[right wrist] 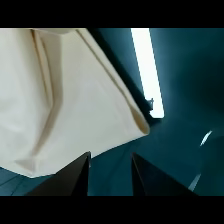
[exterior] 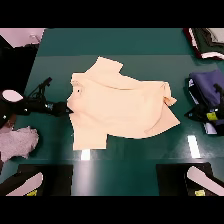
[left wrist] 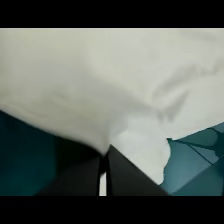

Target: Fold the shirts.

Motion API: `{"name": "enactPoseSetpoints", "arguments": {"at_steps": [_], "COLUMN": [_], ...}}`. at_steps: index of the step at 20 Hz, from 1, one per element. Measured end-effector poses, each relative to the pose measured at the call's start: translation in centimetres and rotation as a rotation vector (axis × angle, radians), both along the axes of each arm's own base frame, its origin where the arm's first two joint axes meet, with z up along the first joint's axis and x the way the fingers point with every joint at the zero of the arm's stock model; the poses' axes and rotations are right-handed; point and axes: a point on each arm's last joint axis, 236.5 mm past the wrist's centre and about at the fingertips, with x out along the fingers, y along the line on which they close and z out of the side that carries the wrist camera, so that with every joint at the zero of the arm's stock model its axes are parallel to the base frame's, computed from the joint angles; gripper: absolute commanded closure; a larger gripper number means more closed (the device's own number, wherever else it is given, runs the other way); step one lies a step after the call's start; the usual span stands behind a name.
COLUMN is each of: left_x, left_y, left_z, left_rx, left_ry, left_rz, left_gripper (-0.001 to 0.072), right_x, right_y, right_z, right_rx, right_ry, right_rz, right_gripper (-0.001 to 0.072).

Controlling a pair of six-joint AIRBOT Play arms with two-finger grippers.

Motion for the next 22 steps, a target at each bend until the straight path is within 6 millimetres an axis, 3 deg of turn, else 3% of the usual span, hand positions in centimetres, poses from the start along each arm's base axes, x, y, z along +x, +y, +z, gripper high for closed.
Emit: {"name": "enactPoseSetpoints", "arguments": {"at_steps": [5, 11, 12, 14, 15, 19, 21, 22], "left_x": [0.4, 0.3, 0.3, 0.3, 0.2, 0.5, 2.0, 2.9], "left_y": [-0.2, -0.2, -0.2, -0.2, -0.2, -0.3, 0.3, 0.7], "left_z": [1.6, 1.9, 1.9, 1.9, 1.9, 3.1, 6.2, 8.5], "left_rx": [-0.002, -0.006, -0.007, -0.008, -0.008, -0.011, -0.005, 0.001], "left_ry": [-0.020, -0.010, -0.008, -0.006, -0.005, -0.023, -0.106, -0.168], "left_rz": [-0.029, -0.023, -0.024, -0.024, -0.025, -0.022, -0.002, 0.009], "left_gripper": [0.0683, 0.0683, 0.0683, 0.0683, 0.0684, 0.0684, 0.0684, 0.0684], "right_x": [-0.2, -0.2, -0.2, -0.6, -0.7, -0.2, 2.2, 4.0], "right_y": [-0.5, 2.4, 2.8, 3.1, 3.2, 3.6, 3.7, 3.7], "right_z": [-4.0, -5.7, -5.8, -6.1, -6.1, -4.7, -1.7, 0.8], "right_rx": [0.068, 0.120, 0.124, 0.117, 0.117, 0.111, 0.105, 0.102], "right_ry": [0.095, 0.152, 0.158, 0.173, 0.179, 0.136, 0.023, -0.066], "right_rz": [0.008, 0.109, 0.124, 0.149, 0.158, 0.173, 0.154, 0.138], "right_gripper": [0.0392, 0.0401, 0.0451, 0.0682, 0.0692, 0.0693, 0.0693, 0.0693]}}
